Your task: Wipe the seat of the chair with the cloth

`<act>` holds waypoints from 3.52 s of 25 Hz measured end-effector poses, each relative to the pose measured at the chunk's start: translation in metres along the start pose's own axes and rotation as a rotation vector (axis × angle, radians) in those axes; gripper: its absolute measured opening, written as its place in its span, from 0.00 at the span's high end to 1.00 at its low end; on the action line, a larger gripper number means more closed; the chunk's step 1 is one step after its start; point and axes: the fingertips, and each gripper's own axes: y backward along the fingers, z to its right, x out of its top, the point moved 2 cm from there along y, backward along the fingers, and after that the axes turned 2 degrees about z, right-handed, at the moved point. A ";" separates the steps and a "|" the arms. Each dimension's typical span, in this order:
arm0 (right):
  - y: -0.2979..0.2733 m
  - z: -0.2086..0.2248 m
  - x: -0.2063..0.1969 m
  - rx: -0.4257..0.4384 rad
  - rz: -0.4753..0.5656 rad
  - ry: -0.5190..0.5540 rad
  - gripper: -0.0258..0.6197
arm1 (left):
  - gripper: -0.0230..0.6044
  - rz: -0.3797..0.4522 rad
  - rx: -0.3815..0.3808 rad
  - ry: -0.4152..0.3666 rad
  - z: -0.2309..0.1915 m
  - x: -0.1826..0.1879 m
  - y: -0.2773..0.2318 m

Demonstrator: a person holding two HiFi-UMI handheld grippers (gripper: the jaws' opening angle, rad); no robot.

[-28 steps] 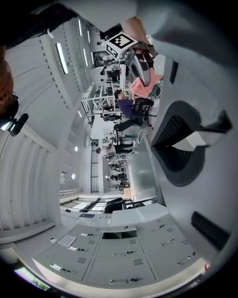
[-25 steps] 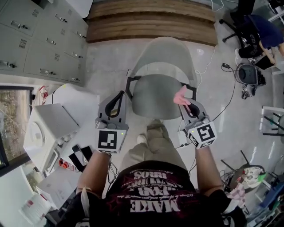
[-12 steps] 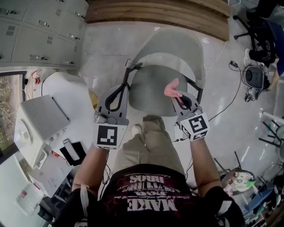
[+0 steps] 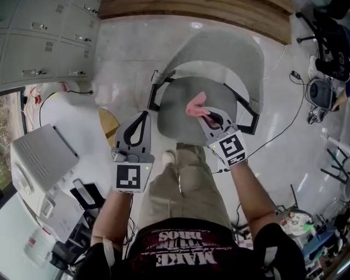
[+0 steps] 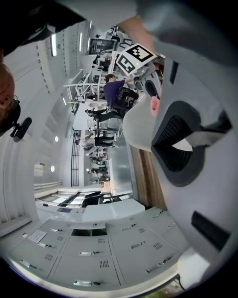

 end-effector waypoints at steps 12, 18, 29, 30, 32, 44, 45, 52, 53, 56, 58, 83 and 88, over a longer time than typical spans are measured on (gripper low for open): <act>-0.135 0.007 -0.110 0.090 -0.243 0.199 0.91 | 0.95 -0.074 0.031 0.066 -0.004 -0.047 -0.001; -0.184 0.015 -0.181 0.136 -0.454 0.315 0.91 | 0.95 -0.115 0.040 0.091 -0.004 -0.068 0.003; -0.185 0.047 -0.253 0.126 -0.658 0.385 0.91 | 0.95 -0.144 -0.015 0.070 0.017 -0.076 -0.005; -0.179 0.054 -0.255 0.109 -0.662 0.371 0.91 | 0.96 -0.140 -0.020 0.064 0.019 -0.075 -0.007; -0.163 0.070 -0.261 0.080 -0.682 0.351 0.91 | 0.95 -0.128 -0.031 0.055 0.022 -0.072 -0.009; -0.041 0.156 -0.312 -0.106 -0.936 0.177 0.91 | 0.96 -0.085 -0.113 0.020 0.054 -0.057 -0.001; -0.037 0.157 -0.313 -0.124 -0.957 0.189 0.91 | 0.95 -0.088 -0.112 0.020 0.054 -0.057 0.002; -0.069 0.083 -0.273 -0.030 -0.825 0.321 0.91 | 0.96 -0.067 -0.085 0.008 0.043 -0.054 0.024; -0.080 0.063 -0.269 0.012 -0.804 0.346 0.91 | 0.95 -0.063 -0.082 0.005 0.041 -0.053 0.027; -0.112 0.005 -0.259 0.119 -0.748 0.405 0.91 | 0.95 -0.070 -0.078 0.001 0.042 -0.056 0.040; -0.133 -0.028 -0.256 0.176 -0.725 0.443 0.91 | 0.95 -0.092 -0.080 -0.002 0.042 -0.065 0.048; -0.008 0.092 -0.342 -0.021 -1.057 0.231 0.91 | 0.95 -0.054 -0.127 -0.023 0.043 -0.063 0.045; -0.046 0.034 -0.293 0.019 -0.867 0.238 0.91 | 0.95 -0.061 -0.148 -0.033 0.050 -0.059 0.051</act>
